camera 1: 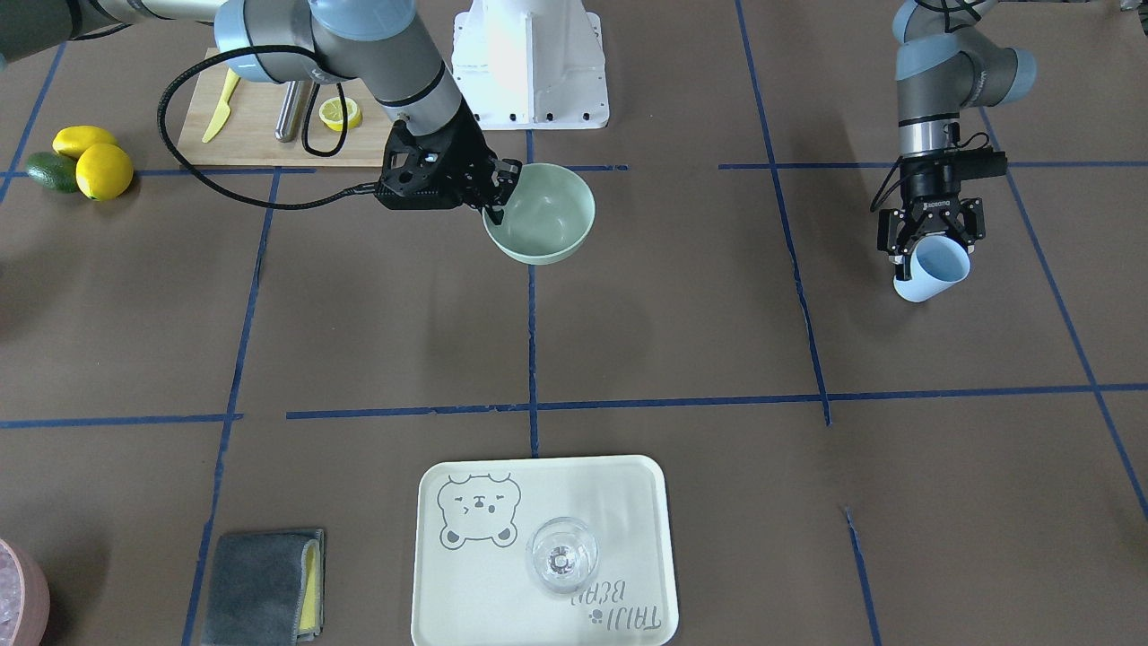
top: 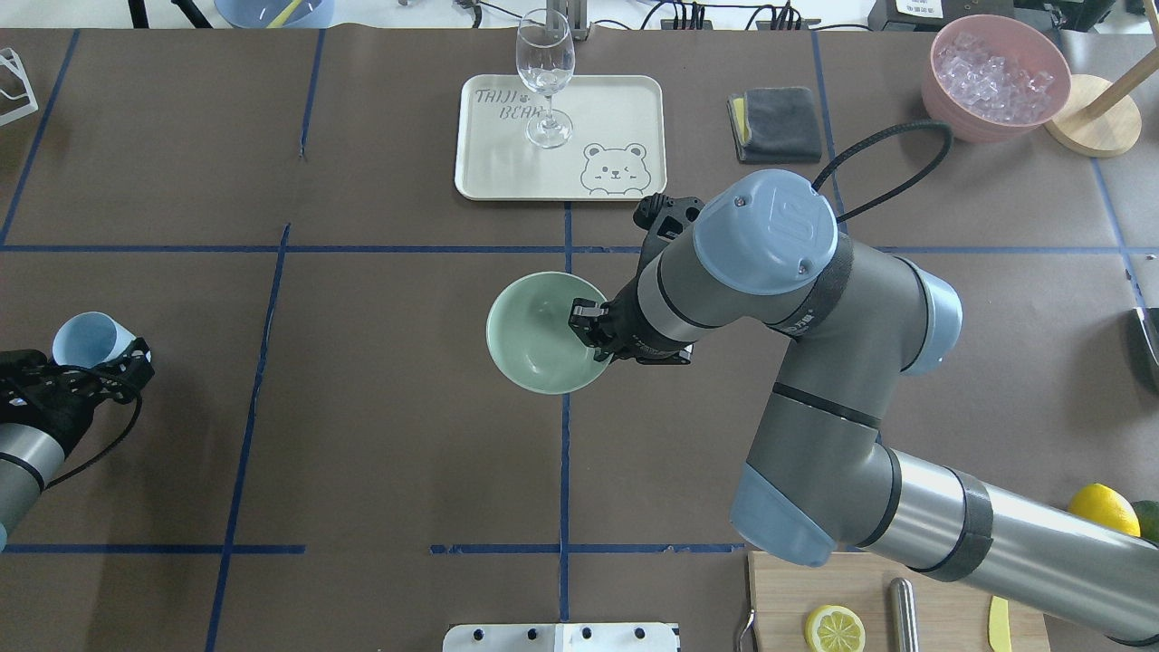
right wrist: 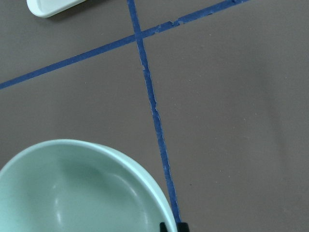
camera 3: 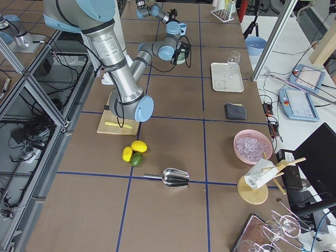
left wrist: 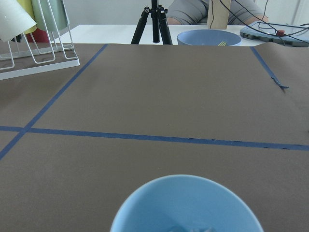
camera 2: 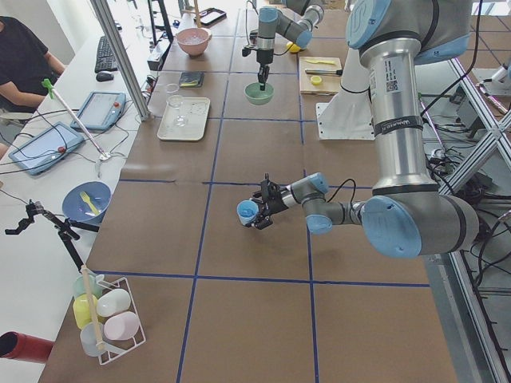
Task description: Pour ice into bowl
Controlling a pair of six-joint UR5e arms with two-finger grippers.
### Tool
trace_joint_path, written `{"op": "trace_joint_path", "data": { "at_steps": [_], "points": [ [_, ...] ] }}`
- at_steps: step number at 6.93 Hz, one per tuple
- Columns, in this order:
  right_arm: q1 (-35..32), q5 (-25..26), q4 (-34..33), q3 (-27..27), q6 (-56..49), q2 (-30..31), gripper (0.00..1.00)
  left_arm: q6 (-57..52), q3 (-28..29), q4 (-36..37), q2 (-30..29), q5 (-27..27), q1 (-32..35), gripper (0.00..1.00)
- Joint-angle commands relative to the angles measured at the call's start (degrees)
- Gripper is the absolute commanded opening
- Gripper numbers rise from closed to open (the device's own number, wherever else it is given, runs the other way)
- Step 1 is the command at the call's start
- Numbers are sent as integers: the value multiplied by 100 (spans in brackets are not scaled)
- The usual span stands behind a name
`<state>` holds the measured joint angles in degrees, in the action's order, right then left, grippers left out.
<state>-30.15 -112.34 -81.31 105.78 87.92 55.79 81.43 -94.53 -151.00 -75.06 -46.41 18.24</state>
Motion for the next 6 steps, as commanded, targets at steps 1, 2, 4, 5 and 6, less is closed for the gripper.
{"op": "trace_joint_path", "data": {
  "at_steps": [1, 2, 4, 5, 6],
  "points": [
    [9, 19, -16, 4, -3, 2, 0, -13, 110, -9, -70, 0, 4, 95],
    [27, 19, -16, -4, 6, 2, 0, -13, 110, -9, -53, 0, 13, 70],
    [149, 185, -16, -31, -3, -6, 0, -5, 84, -17, 0, 61, 39, 0],
    [272, 326, -7, -127, 6, -85, 0, -48, -117, -17, 35, 131, 83, 0],
    [447, 501, -16, -667, 6, -590, 0, -458, -493, -26, 140, 132, 109, 0]
  ]
}}
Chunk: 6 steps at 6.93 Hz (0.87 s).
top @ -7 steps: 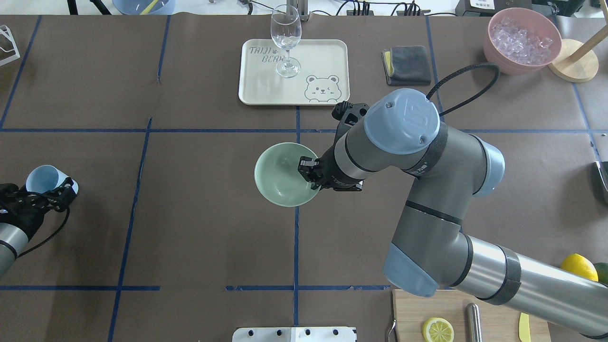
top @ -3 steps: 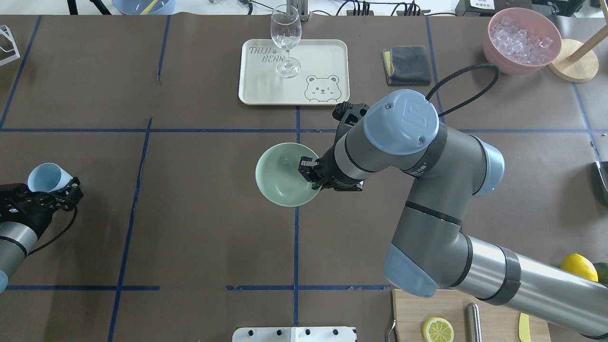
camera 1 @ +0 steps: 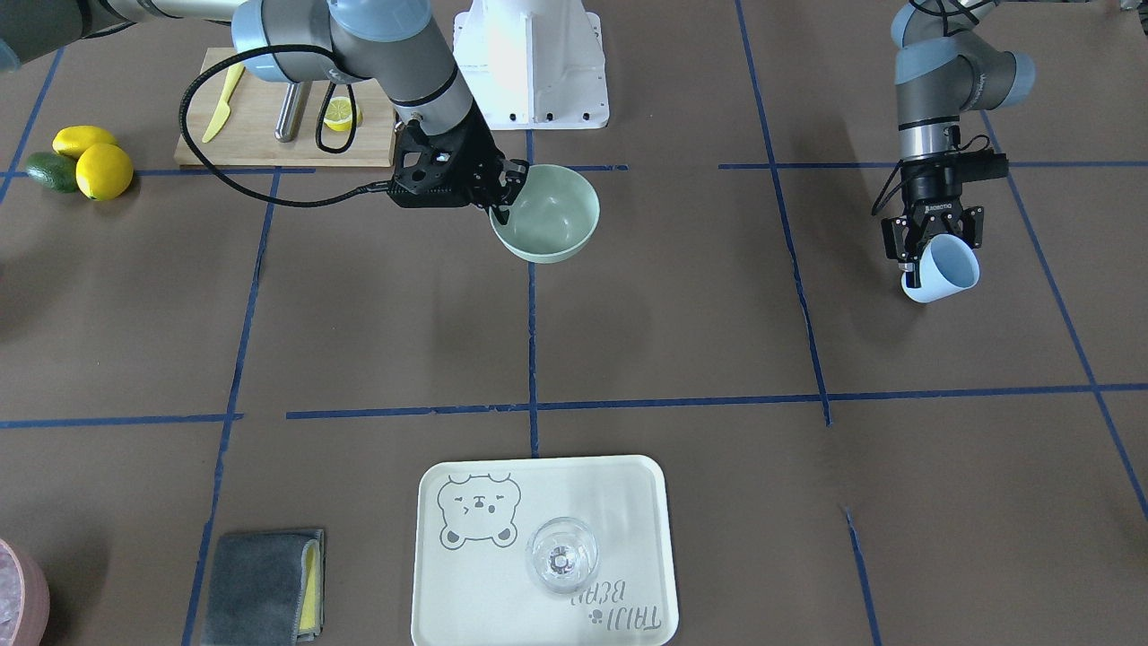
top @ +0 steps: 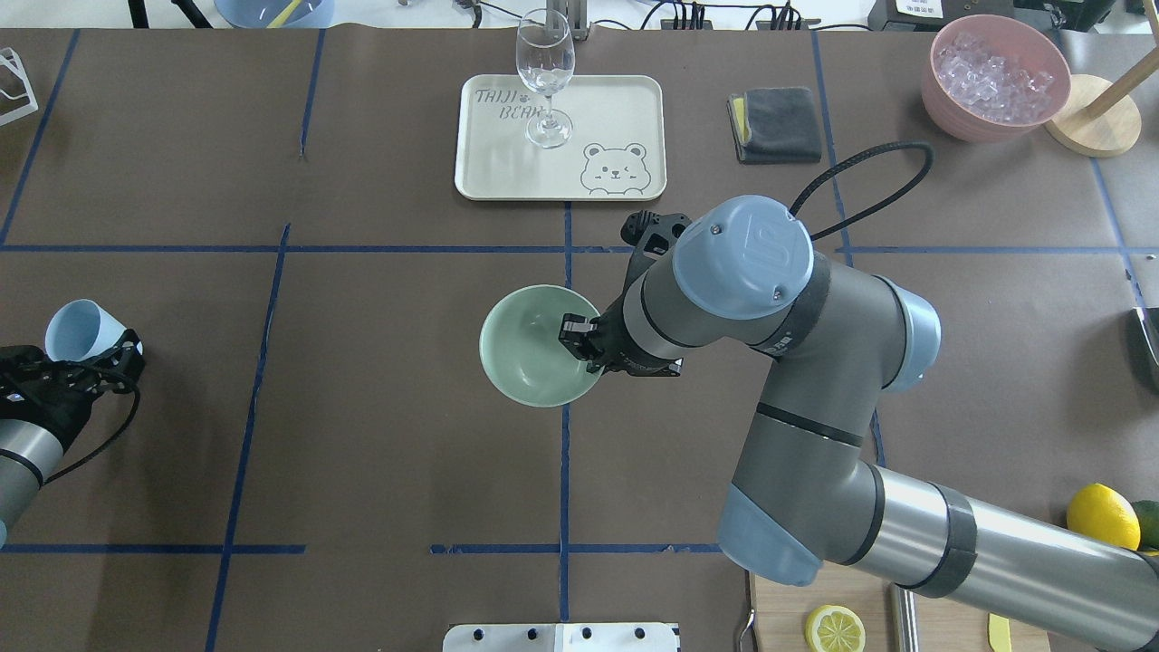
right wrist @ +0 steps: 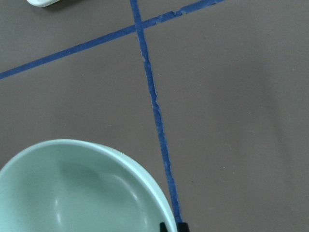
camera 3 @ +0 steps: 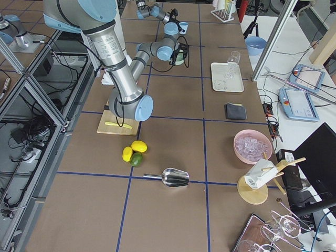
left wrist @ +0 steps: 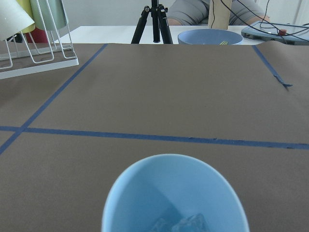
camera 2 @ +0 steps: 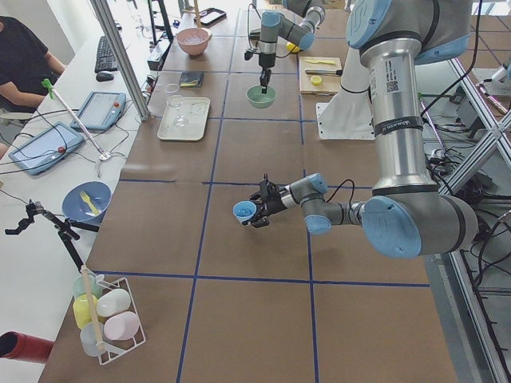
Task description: Pour ice into bowl
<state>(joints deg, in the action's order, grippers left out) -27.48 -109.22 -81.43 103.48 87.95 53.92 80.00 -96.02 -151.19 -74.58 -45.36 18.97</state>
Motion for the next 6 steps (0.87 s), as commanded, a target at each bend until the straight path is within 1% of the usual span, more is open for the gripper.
{"op": "trace_joint_path", "data": {
  "at_steps": [1, 2, 3, 4, 6],
  "points": [
    [399, 564, 22, -1252, 3, -1070, 0, -528, -826, 1, 111, 36, 115, 0],
    [558, 699, 57, -1878, -40, -1459, 0, -538, -839, 1, 145, 36, 141, 0],
    [664, 918, 179, -2363, -58, -1759, 0, -547, -926, 1, 146, 45, 168, 0],
    [709, 972, 520, -2733, -58, -1814, 0, -617, -953, 10, 137, 37, 203, 0],
    [701, 981, 602, -2763, -50, -1815, 0, -1387, -980, 1, 41, 36, 361, 0]
  ]
}}
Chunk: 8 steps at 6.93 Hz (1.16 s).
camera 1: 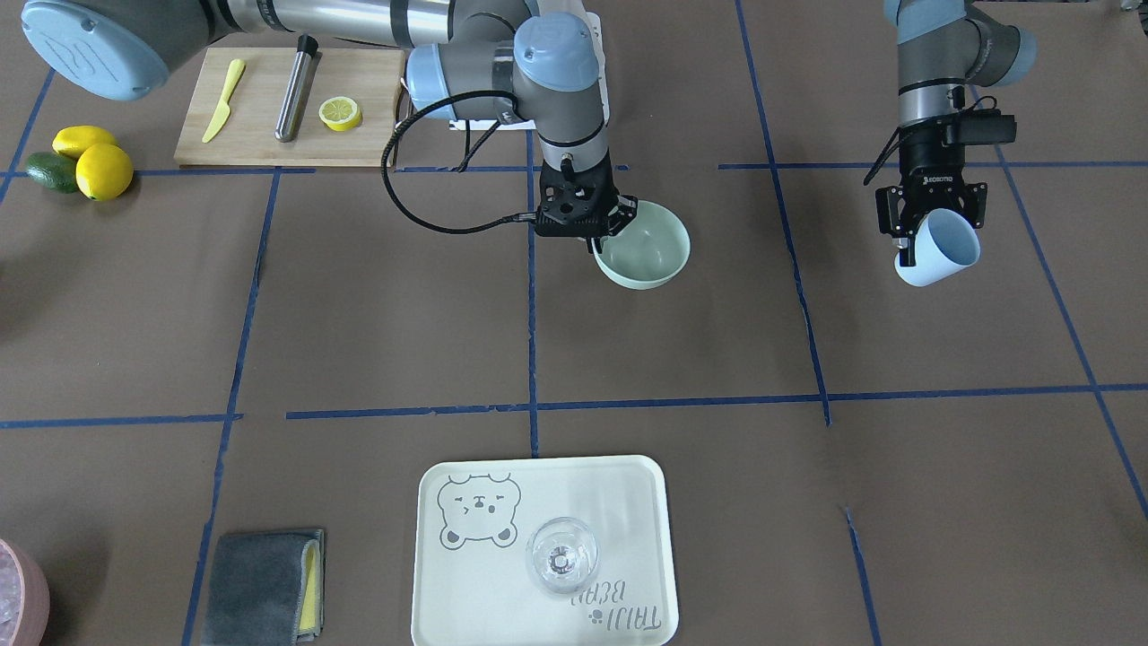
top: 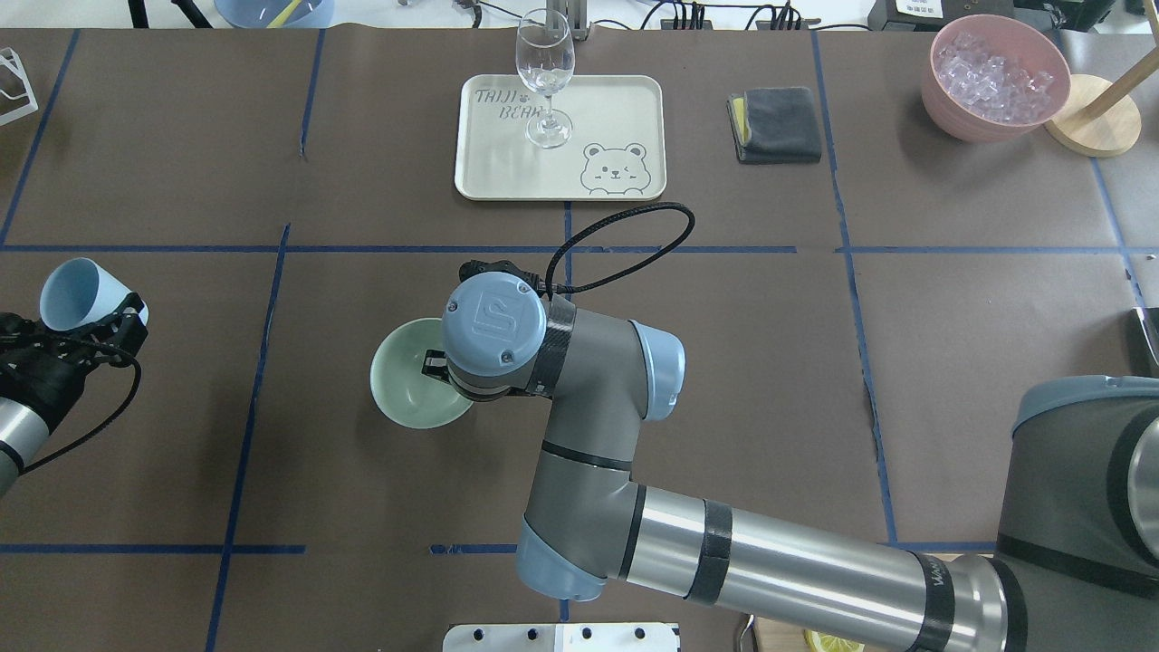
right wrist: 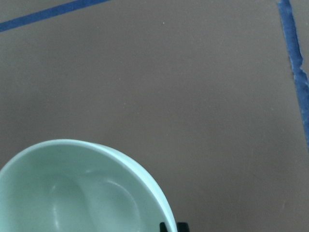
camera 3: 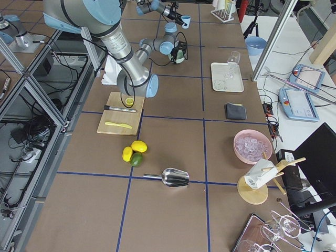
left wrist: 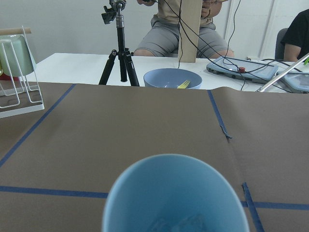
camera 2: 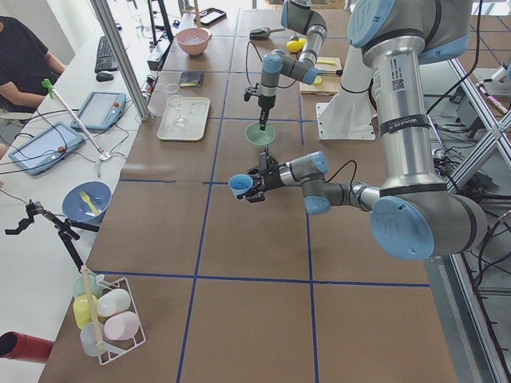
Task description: Pour ice into bowl
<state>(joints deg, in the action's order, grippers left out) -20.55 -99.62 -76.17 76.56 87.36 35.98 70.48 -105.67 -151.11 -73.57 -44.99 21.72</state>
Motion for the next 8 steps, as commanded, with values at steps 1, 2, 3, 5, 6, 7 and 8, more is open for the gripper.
{"op": "trace_joint_path", "data": {
  "at_steps": [1, 2, 3, 5, 6, 7, 8],
  "points": [
    [-1, 31, 311, -62, -17, 13, 99, -1048, -7, -6, -217, -1, 87, 0],
    [-54, 5, 635, -27, 44, -4, 100, -1541, -15, 12, -280, -1, 87, 0],
    [-237, -161, 517, 173, 44, 22, 100, -1746, -41, 38, -289, 51, 78, 0],
    [-728, -845, -27, 1188, 10, 476, 100, -1853, -146, 970, -883, 403, 17, 0],
    [-879, -909, -221, 1778, -43, 915, 100, -1854, -399, 2057, -1322, 403, -53, 0],
    [-976, -936, -223, 2140, -130, 1302, 100, -1845, -559, 2877, -1709, 403, -262, 0],
    [-1020, -936, -223, 2474, -488, 1723, 100, -1836, -699, 3869, -2244, 412, -534, 0]
  ]
}}
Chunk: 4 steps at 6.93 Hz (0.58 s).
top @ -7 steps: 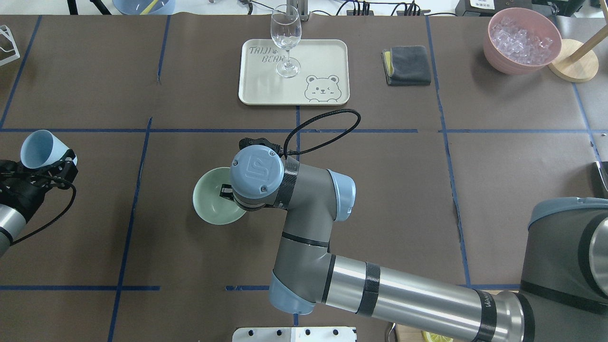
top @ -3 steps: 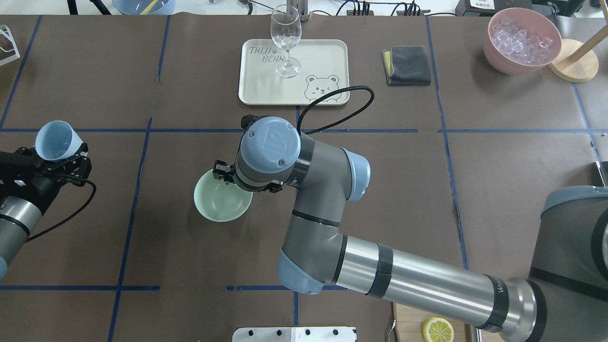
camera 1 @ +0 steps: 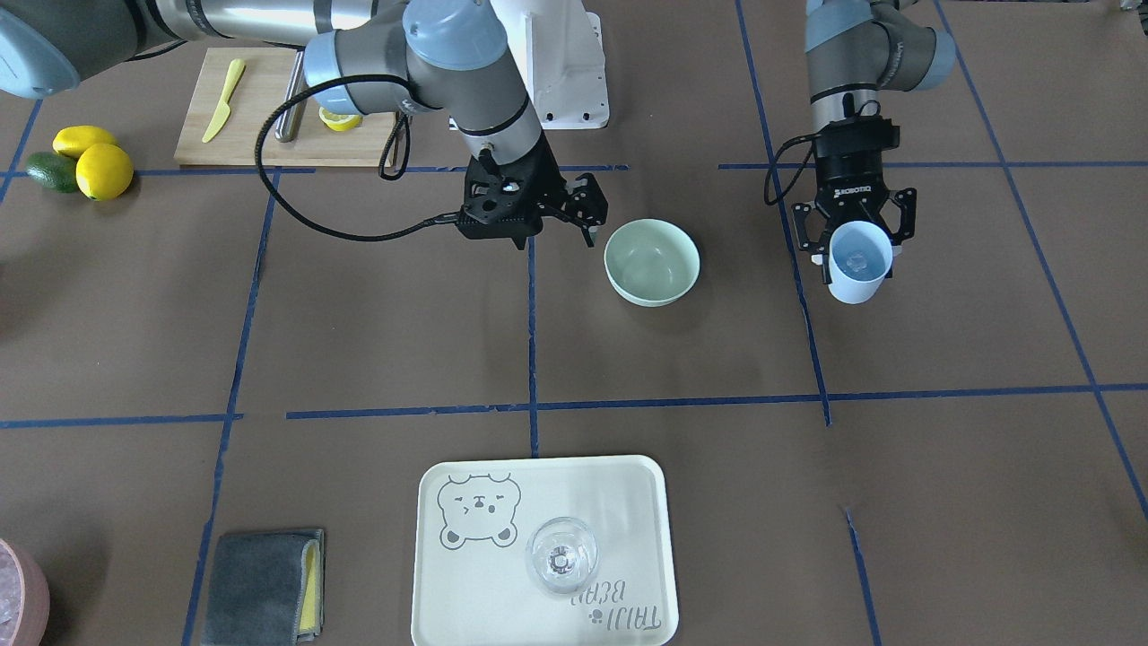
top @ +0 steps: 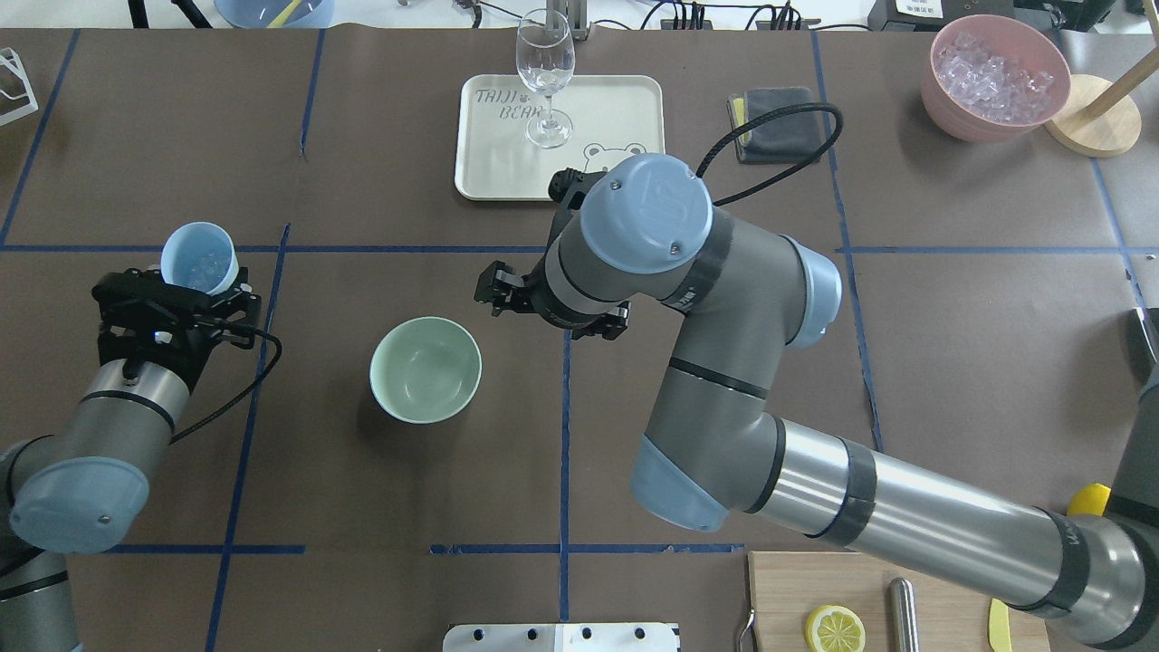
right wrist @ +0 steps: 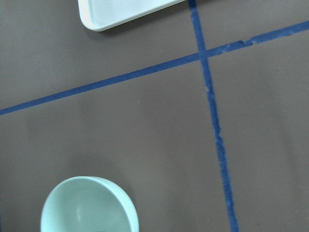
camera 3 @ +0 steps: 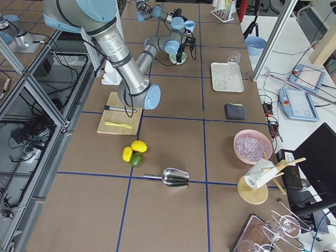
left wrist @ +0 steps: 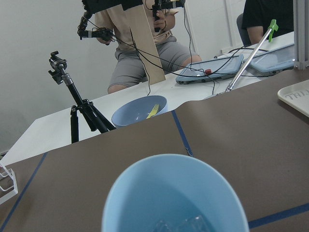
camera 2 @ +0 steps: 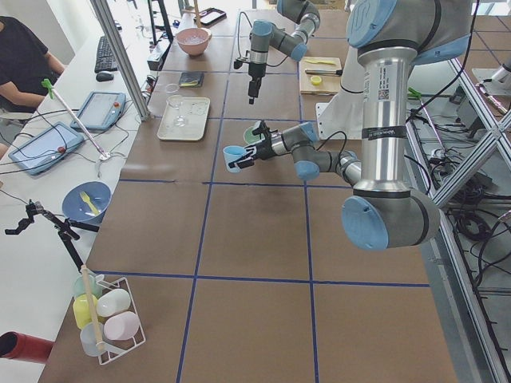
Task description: Pour ice into bowl
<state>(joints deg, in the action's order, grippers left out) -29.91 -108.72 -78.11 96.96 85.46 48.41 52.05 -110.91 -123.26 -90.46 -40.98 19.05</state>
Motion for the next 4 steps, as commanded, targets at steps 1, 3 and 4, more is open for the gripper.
{"op": "trace_joint_path", "data": {
  "at_steps": [1, 3, 4],
  "points": [
    [-138, -52, 6, 612, -493, 764, 100, 24, -176, 2486, -1326, 46, -514, 0],
    [-156, -44, 50, 614, -574, 855, 100, 24, -176, 4506, -1834, 911, -910, 0],
    [-156, -35, 50, 605, -574, 855, 100, 15, -176, 4548, -1808, 1064, -920, 0]
  ]
}}
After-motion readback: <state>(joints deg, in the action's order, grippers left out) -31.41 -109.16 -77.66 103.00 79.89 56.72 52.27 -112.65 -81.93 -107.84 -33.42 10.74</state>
